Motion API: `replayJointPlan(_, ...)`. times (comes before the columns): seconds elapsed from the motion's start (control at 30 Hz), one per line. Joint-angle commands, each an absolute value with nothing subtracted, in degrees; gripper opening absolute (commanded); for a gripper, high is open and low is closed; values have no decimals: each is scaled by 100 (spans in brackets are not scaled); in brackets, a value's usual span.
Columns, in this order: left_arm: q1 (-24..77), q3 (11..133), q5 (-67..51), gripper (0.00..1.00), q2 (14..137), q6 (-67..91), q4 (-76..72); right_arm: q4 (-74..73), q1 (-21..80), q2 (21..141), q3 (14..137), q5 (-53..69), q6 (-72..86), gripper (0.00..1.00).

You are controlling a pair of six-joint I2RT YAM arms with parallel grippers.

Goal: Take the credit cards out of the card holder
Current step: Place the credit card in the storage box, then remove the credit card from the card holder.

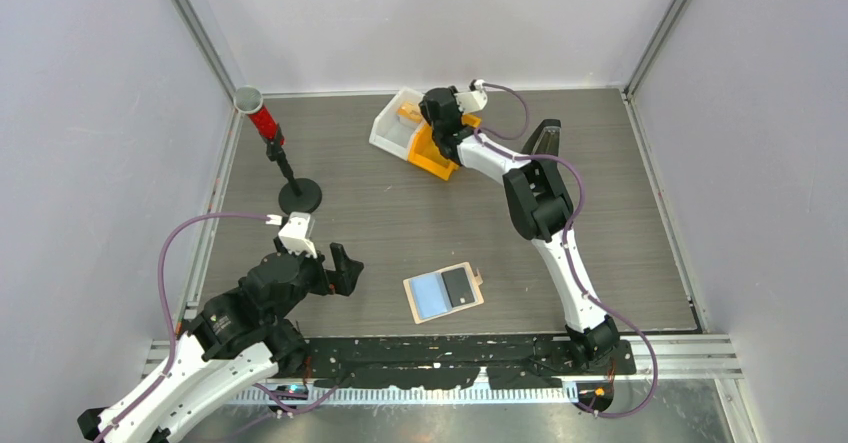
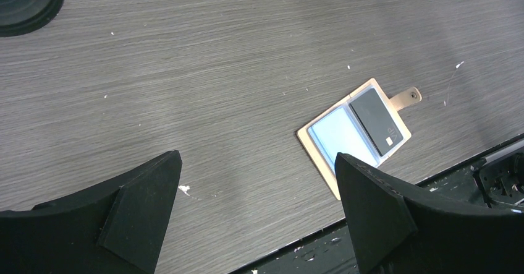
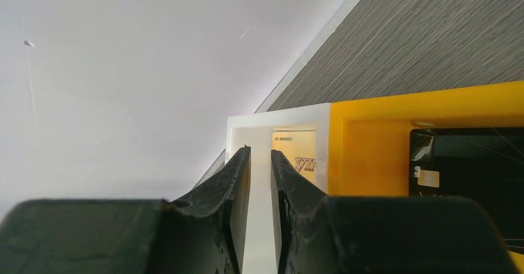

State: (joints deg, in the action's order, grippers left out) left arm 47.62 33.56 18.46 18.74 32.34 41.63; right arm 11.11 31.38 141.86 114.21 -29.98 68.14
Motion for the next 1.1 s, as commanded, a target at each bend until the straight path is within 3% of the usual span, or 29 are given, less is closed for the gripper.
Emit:
replayJointPlan(0.0,4764,3513,1986,99,1828,3183,4038,984,3120,14037,11841,-3160,6533,26)
replayJointPlan(0.3,4764,3682,1938,99,2010,3242,4203,880,2978,13008,11411,-1845,5020,33)
replayJointPlan(0.77,4764,3756,1279,98,2226,3774,4238,-57,3131,8913,6664,-271,3481,49)
replayJointPlan(1.07,4764,3474,147,90,2889,4145,3687,-1116,3693,6923,4596,283,3465,50)
